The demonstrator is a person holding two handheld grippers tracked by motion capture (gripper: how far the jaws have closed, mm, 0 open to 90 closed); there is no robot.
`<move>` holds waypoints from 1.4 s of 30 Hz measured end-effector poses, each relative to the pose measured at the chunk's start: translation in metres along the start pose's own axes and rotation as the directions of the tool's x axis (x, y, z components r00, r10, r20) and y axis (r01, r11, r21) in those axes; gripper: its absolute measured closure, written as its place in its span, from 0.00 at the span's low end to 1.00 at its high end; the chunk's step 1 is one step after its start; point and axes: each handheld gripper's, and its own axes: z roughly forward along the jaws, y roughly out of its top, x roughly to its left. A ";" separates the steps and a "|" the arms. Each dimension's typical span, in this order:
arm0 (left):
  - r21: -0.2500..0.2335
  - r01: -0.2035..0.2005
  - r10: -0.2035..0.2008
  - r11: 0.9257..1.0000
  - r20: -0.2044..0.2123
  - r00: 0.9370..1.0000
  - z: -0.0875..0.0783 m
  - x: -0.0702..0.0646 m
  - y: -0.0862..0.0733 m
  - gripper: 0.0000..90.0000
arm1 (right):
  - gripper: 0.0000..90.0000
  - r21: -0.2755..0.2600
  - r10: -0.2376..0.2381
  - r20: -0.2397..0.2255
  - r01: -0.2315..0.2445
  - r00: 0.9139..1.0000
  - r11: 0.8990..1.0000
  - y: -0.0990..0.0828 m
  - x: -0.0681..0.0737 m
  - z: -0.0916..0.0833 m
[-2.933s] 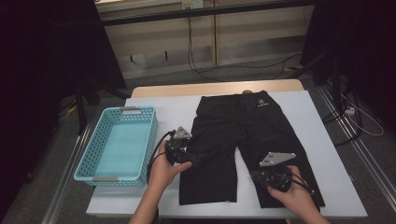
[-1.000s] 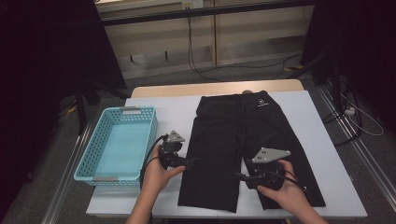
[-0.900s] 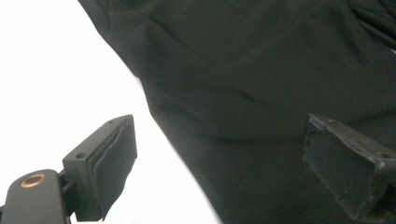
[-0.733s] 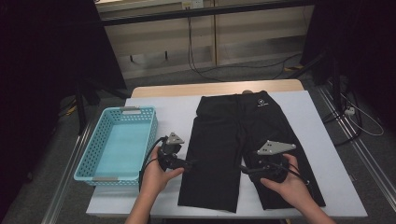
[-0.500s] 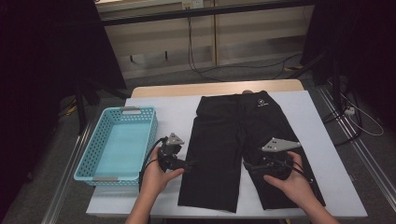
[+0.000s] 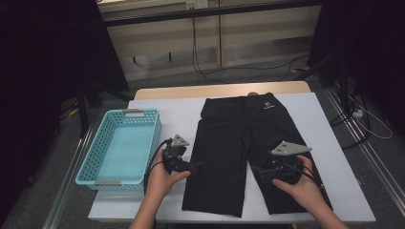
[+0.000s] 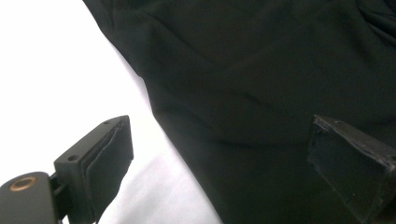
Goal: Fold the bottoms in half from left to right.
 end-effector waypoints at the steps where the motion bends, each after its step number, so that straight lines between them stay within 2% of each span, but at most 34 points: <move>1: 0.000 0.008 -0.008 1.000 -0.009 1.000 0.001 0.000 -0.001 0.09 | 0.21 0.000 -0.001 0.001 0.001 1.000 1.000 0.000 -0.001 -0.001; 4: 0.009 0.006 -0.006 1.000 -0.016 1.000 0.002 0.000 -0.004 0.09 | 0.21 -0.004 0.005 0.009 -0.005 1.000 1.000 0.000 -0.003 -0.002; 17: 0.009 0.053 -0.052 0.999 -0.073 0.996 -0.003 0.003 -0.014 0.13 | 0.21 -0.017 0.006 0.021 -0.006 1.000 1.000 0.002 -0.003 -0.001; 22: 0.021 0.060 -0.058 0.998 -0.086 0.995 -0.001 0.002 -0.017 0.16 | 0.21 -0.013 0.003 0.016 -0.002 1.000 1.000 0.001 -0.002 -0.002; 25: 0.042 0.052 -0.048 0.998 -0.086 0.995 0.002 0.001 -0.018 0.19 | 0.21 -0.015 -0.002 0.013 0.002 1.000 1.000 0.002 -0.001 -0.002; 28: 0.053 0.038 -0.032 0.998 -0.115 0.993 0.004 -0.001 -0.019 0.22 | 0.21 -0.016 -0.002 0.014 0.002 1.000 1.000 0.002 -0.001 -0.002; 29: 0.049 0.051 -0.045 0.998 -0.114 0.992 0.004 -0.003 -0.019 0.24 | 0.21 -0.016 -0.002 0.016 0.002 1.000 1.000 0.002 -0.001 -0.003; 31: 0.058 0.049 -0.042 0.997 -0.110 0.993 0.003 -0.007 -0.017 0.32 | 0.21 -0.017 0.000 0.016 0.001 1.000 1.000 0.002 -0.001 -0.003; 32: 0.070 0.037 -0.029 0.997 -0.114 0.993 0.002 -0.011 -0.016 0.38 | 0.21 -0.016 0.000 0.017 0.001 1.000 1.000 0.001 -0.001 -0.002; 34: 0.084 0.023 -0.015 0.996 -0.094 0.995 0.002 -0.017 -0.013 0.54 | 0.21 -0.014 -0.003 0.015 0.003 1.000 1.000 0.001 -0.001 -0.002; 35: 0.084 0.027 -0.020 0.996 -0.089 0.996 0.003 -0.021 -0.012 0.60 | 0.21 -0.013 -0.002 0.015 0.002 1.000 1.000 0.001 -0.001 -0.001; 37: 0.091 0.026 -0.018 0.995 -0.085 0.996 0.004 -0.024 -0.011 0.64 | 0.21 -0.013 -0.003 0.014 0.003 1.000 1.000 0.002 0.000 -0.001; 42: 0.085 0.082 -0.076 0.993 -0.067 0.995 0.004 -0.026 -0.011 0.82 | 0.21 -0.013 -0.009 0.010 0.009 1.000 1.000 0.003 0.004 0.001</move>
